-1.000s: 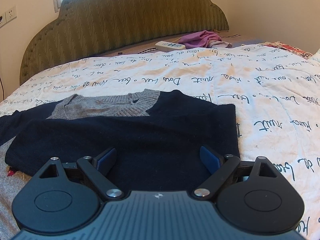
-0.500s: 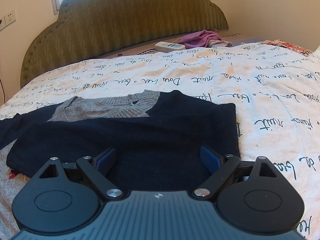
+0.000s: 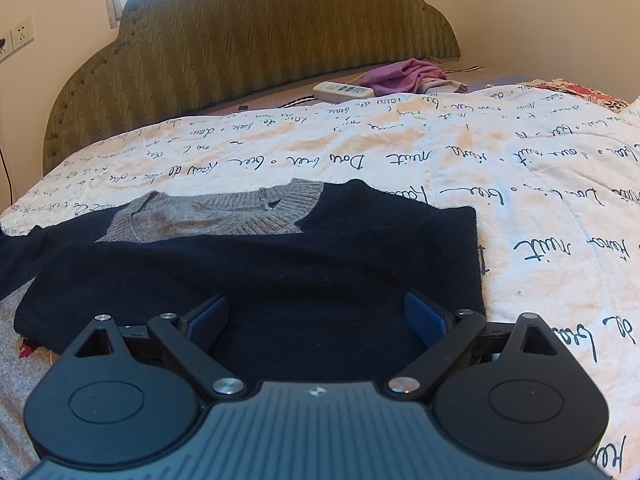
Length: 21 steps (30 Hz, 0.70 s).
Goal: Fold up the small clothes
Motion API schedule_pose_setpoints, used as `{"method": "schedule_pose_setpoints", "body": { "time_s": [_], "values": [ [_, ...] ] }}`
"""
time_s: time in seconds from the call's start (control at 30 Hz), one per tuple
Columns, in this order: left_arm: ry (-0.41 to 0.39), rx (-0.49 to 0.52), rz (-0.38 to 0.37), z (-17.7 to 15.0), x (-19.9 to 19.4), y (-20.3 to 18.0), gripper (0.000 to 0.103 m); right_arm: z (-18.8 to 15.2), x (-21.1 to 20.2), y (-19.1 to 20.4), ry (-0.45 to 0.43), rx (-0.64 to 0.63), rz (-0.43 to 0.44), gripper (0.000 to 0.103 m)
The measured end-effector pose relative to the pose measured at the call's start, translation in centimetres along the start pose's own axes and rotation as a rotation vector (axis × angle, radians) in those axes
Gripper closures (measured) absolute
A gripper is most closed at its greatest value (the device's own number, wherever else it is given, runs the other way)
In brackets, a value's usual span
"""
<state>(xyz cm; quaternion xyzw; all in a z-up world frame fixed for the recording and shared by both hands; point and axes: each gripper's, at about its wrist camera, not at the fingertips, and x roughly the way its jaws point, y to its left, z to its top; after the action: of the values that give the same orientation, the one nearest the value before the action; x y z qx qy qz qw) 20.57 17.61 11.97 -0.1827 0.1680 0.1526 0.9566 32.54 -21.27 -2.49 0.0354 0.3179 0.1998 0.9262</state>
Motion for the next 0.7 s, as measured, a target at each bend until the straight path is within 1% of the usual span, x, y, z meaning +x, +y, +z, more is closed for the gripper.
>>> {"method": "schedule_pose_setpoints", "body": {
  "time_s": [0.07,0.1,0.17,0.23,0.27,0.33,0.4,0.5,0.53,0.57,0.6,0.63,0.67,0.7],
  "values": [
    [0.044,0.097,-0.107,-3.4,-0.4,-5.1,0.099,0.0,0.0,0.0,-0.001,0.004,0.003,0.007],
    [0.079,0.129,-0.153,-5.4,-0.4,-7.2,0.099,0.0,0.0,-0.1,-0.002,0.007,0.005,0.007],
    [0.154,0.184,-0.192,-9.1,0.1,-10.4,0.099,0.0,-0.1,-0.2,-0.004,0.013,0.01,0.007],
    [0.203,0.244,-0.191,-12.2,0.6,-12.4,0.099,0.0,-0.1,-0.2,-0.005,0.017,0.013,0.007],
    [0.233,0.256,-0.185,-13.4,0.8,-12.8,0.099,0.0,-0.1,-0.3,-0.006,0.018,0.014,0.007],
    [0.288,0.248,-0.166,-14.8,1.4,-12.7,0.099,0.0,-0.1,-0.3,-0.006,0.019,0.015,0.007],
    [0.294,0.257,-0.159,-15.1,1.9,-11.9,0.099,0.0,-0.1,-0.3,-0.006,0.019,0.015,0.007],
    [0.298,0.292,-0.175,-15.2,1.8,-11.6,0.097,0.0,-0.1,-0.3,-0.007,0.022,0.017,0.007],
    [0.294,0.303,-0.18,-15.3,1.7,-11.7,0.081,0.0,-0.1,-0.3,-0.007,0.022,0.017,0.007],
    [0.288,0.304,-0.195,-15.2,1.4,-11.7,0.081,0.0,-0.1,-0.3,-0.007,0.021,0.016,0.007],
    [0.286,0.297,-0.211,-15.0,0.9,-11.7,0.075,0.0,-0.1,-0.3,-0.006,0.019,0.014,0.007],
    [0.281,0.282,-0.228,-14.8,0.2,-11.5,0.062,0.0,-0.1,-0.3,-0.006,0.018,0.013,0.007],
    [0.265,0.267,-0.246,-14.4,-0.7,-11.2,0.054,0.0,-0.1,-0.3,-0.005,0.015,0.011,0.007],
    [0.237,0.255,-0.258,-14.2,-1.7,-10.7,0.039,0.0,0.0,-0.2,-0.005,0.013,0.009,0.007]
  ]
}}
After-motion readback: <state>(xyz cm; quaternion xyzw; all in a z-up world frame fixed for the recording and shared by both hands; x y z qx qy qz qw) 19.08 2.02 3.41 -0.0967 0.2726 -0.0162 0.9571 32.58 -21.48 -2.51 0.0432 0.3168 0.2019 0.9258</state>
